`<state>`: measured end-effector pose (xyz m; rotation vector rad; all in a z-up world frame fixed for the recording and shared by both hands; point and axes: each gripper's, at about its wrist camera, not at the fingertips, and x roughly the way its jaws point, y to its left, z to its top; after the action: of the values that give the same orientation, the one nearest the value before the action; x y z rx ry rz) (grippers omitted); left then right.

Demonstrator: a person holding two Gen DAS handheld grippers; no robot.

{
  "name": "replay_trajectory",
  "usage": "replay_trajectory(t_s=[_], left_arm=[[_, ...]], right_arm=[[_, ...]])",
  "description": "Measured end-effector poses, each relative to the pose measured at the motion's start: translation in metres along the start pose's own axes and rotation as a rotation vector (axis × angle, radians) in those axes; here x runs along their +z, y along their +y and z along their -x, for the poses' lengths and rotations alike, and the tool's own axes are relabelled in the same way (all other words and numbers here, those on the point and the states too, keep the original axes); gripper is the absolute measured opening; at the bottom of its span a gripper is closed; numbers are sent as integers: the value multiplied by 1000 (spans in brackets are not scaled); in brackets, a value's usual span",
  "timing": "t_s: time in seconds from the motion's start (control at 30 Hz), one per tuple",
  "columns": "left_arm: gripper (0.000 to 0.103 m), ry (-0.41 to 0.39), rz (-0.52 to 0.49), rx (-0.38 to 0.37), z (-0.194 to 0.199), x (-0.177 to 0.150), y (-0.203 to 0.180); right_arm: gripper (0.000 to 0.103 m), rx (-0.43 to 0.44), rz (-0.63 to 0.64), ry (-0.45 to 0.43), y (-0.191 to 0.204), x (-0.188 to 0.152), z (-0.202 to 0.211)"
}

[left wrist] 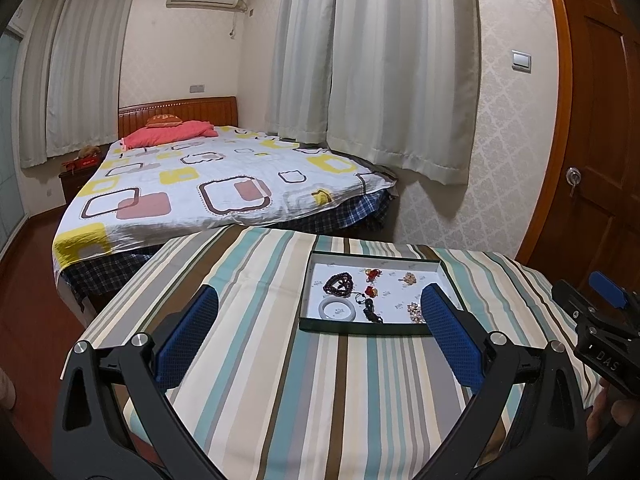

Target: Organize jewelry

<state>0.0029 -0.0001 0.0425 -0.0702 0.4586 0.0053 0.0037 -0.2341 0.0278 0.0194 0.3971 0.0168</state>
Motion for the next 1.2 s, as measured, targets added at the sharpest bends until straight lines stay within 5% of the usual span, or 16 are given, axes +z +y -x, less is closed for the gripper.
replay_trajectory(t_s=[0.93, 1.2], left_arm=[[99, -20, -20, 7, -7, -2, -1], [99, 95, -2, 9, -63, -13, 14]], right_arm=[[84, 6, 1, 21, 5, -13, -6], [84, -3, -18, 64, -10, -21, -37]])
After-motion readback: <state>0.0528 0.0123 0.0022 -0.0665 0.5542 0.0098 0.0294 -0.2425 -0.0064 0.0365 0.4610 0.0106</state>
